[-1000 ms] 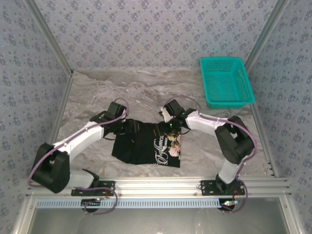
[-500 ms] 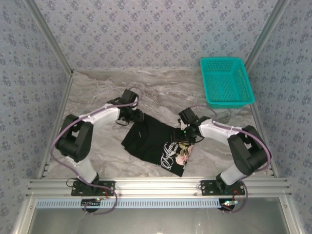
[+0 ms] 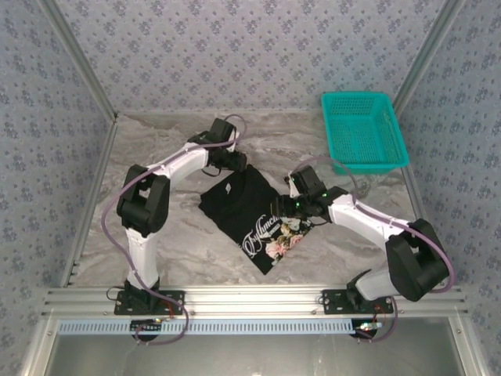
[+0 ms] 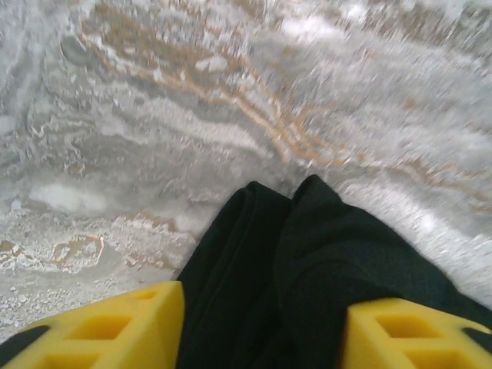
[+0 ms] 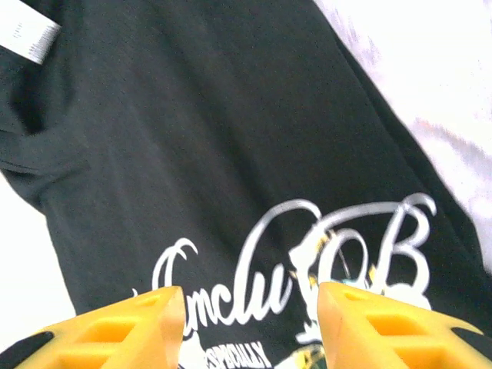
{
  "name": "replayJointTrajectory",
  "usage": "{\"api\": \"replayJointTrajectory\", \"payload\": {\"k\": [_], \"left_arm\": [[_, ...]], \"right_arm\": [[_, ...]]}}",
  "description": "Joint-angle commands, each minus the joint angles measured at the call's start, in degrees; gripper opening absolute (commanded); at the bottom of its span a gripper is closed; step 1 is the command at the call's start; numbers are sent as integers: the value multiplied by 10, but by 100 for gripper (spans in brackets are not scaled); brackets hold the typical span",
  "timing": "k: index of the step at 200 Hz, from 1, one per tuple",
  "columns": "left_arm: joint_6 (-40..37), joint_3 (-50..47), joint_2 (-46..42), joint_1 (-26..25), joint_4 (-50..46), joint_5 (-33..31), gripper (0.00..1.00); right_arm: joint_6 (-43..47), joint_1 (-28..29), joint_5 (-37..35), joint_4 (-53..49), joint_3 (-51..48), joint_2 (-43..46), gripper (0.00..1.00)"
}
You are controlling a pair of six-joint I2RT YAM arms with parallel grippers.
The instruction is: Fold the inside-out t-shirt
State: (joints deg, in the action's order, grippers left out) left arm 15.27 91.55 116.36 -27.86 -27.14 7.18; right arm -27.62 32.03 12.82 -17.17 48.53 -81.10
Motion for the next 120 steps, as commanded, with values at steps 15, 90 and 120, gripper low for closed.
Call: {"api": "replayJointTrajectory", "payload": {"k": [15,90,120], "left_arm": [[-17,-24,-52,22,-21,53,66],[31,-169,-182,76,23,35,81],[96,-297,-281,104,24,23,78]], "right_arm": [[33,-33,1,86,64,-54,53],[54,-56,25,101,241,-250,55],[81,-56,33,79,310,-322,59]]}}
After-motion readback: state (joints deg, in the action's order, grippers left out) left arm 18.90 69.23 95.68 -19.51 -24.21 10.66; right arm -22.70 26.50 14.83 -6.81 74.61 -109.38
